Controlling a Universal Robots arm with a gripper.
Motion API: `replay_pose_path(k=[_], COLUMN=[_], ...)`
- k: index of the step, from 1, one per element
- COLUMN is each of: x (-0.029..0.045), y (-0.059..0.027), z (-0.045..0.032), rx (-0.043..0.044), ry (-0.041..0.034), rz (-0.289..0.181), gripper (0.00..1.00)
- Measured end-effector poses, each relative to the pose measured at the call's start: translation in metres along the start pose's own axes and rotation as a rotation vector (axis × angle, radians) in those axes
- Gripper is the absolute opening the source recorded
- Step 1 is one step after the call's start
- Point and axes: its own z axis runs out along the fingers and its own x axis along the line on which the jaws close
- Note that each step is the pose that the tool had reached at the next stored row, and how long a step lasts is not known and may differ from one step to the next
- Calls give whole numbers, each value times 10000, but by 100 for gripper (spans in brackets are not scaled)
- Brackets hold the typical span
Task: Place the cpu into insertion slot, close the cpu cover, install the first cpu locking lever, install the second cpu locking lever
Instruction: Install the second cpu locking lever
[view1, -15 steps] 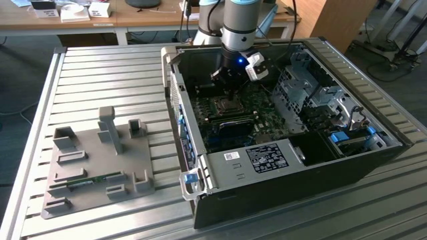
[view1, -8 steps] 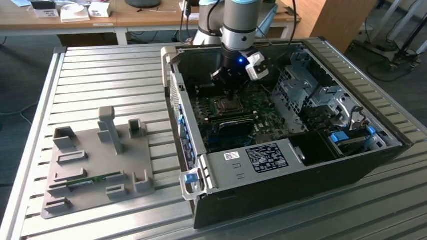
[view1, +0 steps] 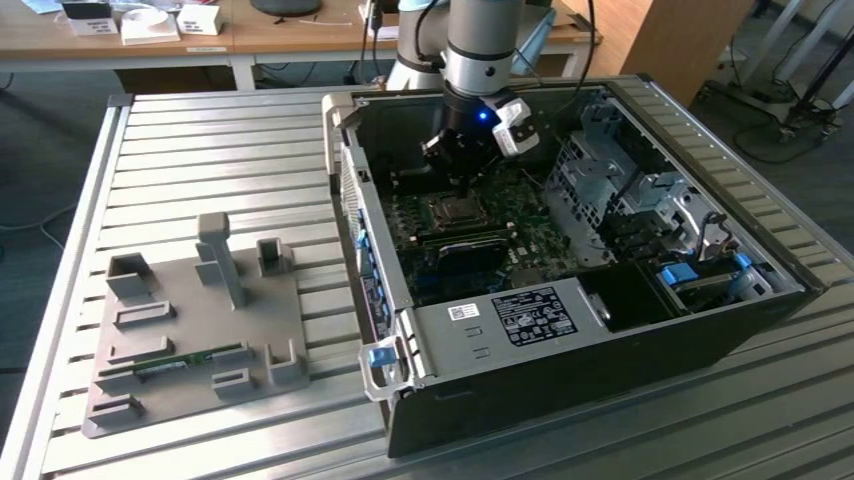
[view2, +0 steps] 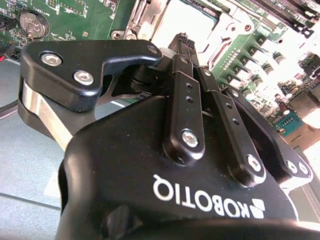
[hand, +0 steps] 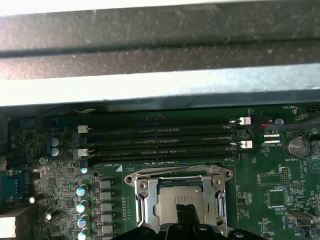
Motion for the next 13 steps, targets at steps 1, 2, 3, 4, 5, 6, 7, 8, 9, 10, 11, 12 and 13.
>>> replay_pose_path(k=[1,2,3,4,5,6,7,8,9,10,11,12,13], x=[0,0,0,0,0,0,0,0,0,-1,-1,-1,-2], y=[0,0,0,0,0,0,0,0,0,0,0,0,0], z=[0,-1,-1,-1,-2,-3,-3,-5,-8,-11,-15,-22,-30], rx=[0,1,1,1,0,1,0,1,4,3,1,1,1], ry=[0,0,0,0,-1,0,0,0,2,1,0,0,0], rz=[0,1,1,0,0,0,0,0,0,0,0,0,0], gripper=[11,11,11,11,11,11,11,11,11,11,11,11,11])
